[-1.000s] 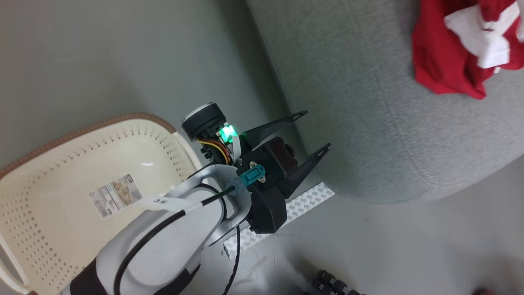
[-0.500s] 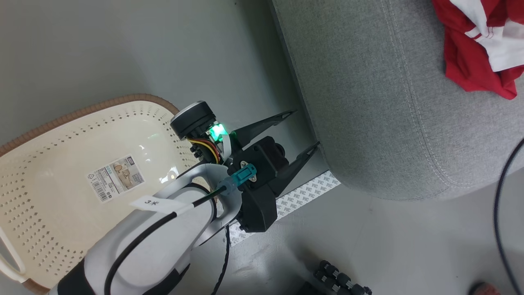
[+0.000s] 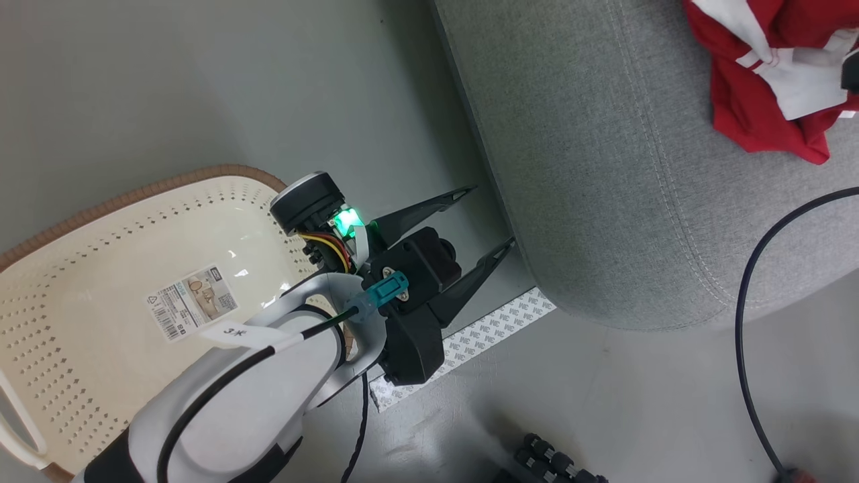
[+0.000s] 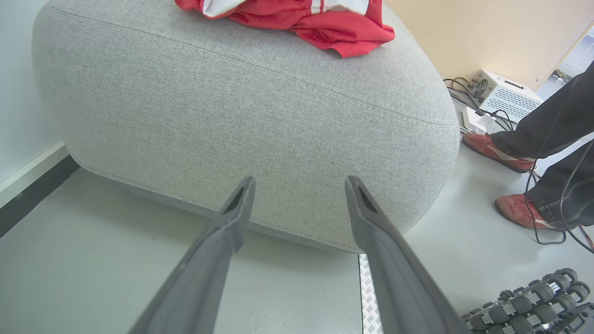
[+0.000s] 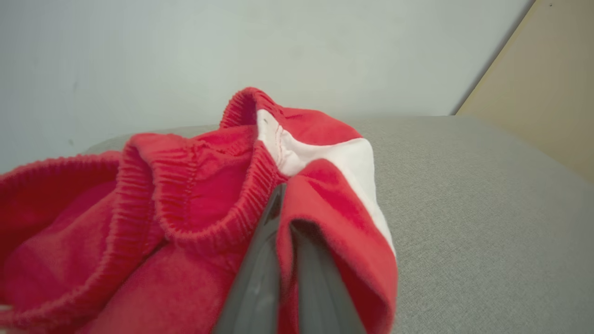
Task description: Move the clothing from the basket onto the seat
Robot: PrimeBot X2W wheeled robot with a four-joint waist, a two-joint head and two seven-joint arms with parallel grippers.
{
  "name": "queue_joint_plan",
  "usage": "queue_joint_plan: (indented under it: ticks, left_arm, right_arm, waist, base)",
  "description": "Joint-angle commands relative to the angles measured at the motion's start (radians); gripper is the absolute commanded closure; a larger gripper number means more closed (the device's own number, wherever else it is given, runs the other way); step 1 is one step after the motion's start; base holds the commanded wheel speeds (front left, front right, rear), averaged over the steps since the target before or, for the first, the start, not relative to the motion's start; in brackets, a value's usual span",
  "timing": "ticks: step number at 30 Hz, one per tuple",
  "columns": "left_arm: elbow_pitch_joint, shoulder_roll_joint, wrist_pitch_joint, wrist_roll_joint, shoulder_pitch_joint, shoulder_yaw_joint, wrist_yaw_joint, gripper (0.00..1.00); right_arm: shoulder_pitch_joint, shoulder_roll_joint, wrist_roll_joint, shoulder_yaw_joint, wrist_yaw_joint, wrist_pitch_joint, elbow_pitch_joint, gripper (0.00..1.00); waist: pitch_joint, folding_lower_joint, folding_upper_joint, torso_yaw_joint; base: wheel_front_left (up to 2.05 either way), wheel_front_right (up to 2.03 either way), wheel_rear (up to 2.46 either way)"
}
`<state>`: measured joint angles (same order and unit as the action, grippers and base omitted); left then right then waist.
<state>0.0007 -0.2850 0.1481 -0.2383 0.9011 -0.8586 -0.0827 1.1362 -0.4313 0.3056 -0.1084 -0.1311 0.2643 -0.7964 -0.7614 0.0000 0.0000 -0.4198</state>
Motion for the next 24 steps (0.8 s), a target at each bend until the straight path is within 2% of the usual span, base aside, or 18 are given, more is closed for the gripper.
queue_joint_plan:
  ticks: [1,2,3,4,5,13,19,20,24]
  left_arm:
    - [0.003,-0.007,-0.008,-0.003,-0.018,-0.005,0.001,0.00]
    - [0.005,-0.006,-0.008,-0.005,-0.019,-0.005,0.002,0.00]
    - [0.008,-0.005,-0.011,-0.006,-0.021,-0.006,0.002,0.00]
    - [0.009,-0.003,-0.014,-0.007,-0.022,-0.007,0.003,0.00]
    - [0.010,0.000,-0.018,-0.008,-0.023,-0.007,0.005,0.00]
    - [0.027,-0.011,-0.052,-0.030,-0.035,0.020,0.030,0.00]
    - [0.043,-0.022,-0.113,-0.064,-0.083,0.064,0.071,0.00]
    - [0.043,-0.022,-0.113,-0.064,-0.083,0.064,0.071,0.00]
    - [0.057,-0.027,-0.159,-0.093,-0.134,0.095,0.105,0.00]
  right_arm:
    - [0.002,-0.006,0.009,-0.010,0.001,0.001,-0.004,1.00]
    - [0.002,-0.011,0.015,-0.016,0.001,0.001,-0.005,1.00]
    - [-0.002,-0.014,0.016,-0.019,0.001,0.001,0.000,0.84]
    - [-0.009,-0.019,0.014,-0.014,0.001,0.001,0.007,0.39]
    - [-0.017,-0.025,0.002,-0.003,0.001,0.001,0.023,0.00]
    - [-0.163,0.006,-0.088,0.080,0.001,0.001,0.189,0.00]
    - [-0.344,0.091,-0.152,0.153,0.001,0.001,0.367,0.00]
    - [-0.344,0.091,-0.152,0.153,0.001,0.001,0.367,0.00]
    - [-0.481,0.167,-0.177,0.141,0.001,0.001,0.450,0.00]
  waist:
    - [0.005,0.0000,0.0000,-0.002]
    - [0.008,0.0000,0.0000,-0.002]
    - [0.013,0.0000,0.0000,-0.002]
    - [0.017,0.0000,0.0000,-0.002]
    - [0.022,0.0000,0.0000,-0.002]
    - [0.071,0.0000,0.0000,-0.011]
    - [0.132,0.0000,0.0000,-0.012]
    - [0.132,0.0000,0.0000,-0.012]
    - [0.184,0.0000,0.0000,0.001]
  base:
    - [0.00,0.00,0.00]
    - [0.00,0.00,0.00]
    - [0.00,0.00,0.00]
    - [0.00,0.00,0.00]
    - [0.00,0.00,0.00]
    - [0.00,0.00,0.00]
    - [0.00,0.00,0.00]
    - [0.00,0.00,0.00]
    - [0.00,0.00,0.00]
